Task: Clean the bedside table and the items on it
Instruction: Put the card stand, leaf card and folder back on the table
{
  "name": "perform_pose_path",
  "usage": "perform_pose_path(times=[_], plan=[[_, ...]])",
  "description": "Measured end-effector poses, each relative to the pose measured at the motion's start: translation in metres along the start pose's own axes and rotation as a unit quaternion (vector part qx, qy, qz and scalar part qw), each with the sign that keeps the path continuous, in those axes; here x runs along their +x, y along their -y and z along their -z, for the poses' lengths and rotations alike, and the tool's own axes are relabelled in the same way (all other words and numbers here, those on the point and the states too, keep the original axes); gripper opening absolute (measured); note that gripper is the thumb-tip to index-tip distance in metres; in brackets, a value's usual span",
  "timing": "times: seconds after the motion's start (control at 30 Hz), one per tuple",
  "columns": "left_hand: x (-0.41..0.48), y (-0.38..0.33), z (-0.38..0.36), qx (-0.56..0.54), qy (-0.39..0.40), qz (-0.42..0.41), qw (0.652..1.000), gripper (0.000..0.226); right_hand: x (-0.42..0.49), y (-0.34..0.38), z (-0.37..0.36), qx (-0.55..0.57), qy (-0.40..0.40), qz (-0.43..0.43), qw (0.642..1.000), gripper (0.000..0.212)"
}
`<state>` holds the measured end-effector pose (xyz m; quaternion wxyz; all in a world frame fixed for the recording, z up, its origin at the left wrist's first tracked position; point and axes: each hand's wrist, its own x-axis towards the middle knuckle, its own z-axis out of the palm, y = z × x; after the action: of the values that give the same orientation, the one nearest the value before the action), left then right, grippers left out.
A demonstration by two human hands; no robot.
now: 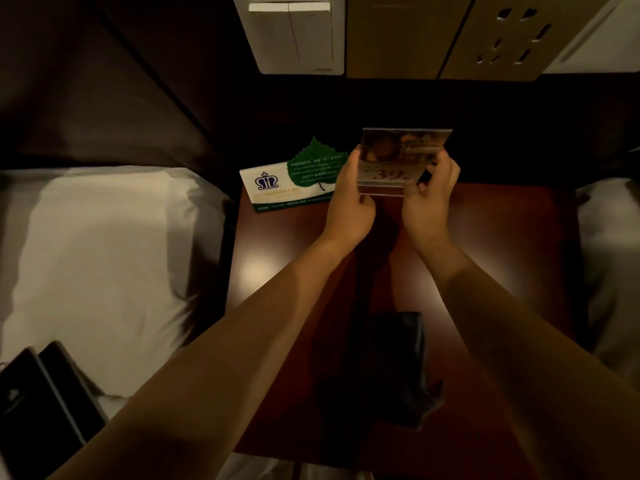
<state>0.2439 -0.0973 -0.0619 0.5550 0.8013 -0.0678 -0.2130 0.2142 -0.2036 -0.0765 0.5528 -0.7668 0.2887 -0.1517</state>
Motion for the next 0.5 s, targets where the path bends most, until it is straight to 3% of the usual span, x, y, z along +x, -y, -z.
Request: perform_pose_path(times=[0.23,0.33,0.5], plan=[[-0.006,0.003,0.007,0.007,-0.007,0.006,1.0,0.076,-0.004,0.002,-0.001,-0.02,-0.017,0.006,1.0,0.058],[-0.009,0.004,0.024,0.035,-0.077,-0.011,0.996,0.07,-0.01,0.002,0.001,-0.015,-0.055,-0.007,0.998,0.061],[-0.009,0.013,0.07,0.092,-0.161,-0.017,0.982,0.062,-0.037,0.003,-0.009,-0.006,-0.103,-0.102,0.989,0.052]])
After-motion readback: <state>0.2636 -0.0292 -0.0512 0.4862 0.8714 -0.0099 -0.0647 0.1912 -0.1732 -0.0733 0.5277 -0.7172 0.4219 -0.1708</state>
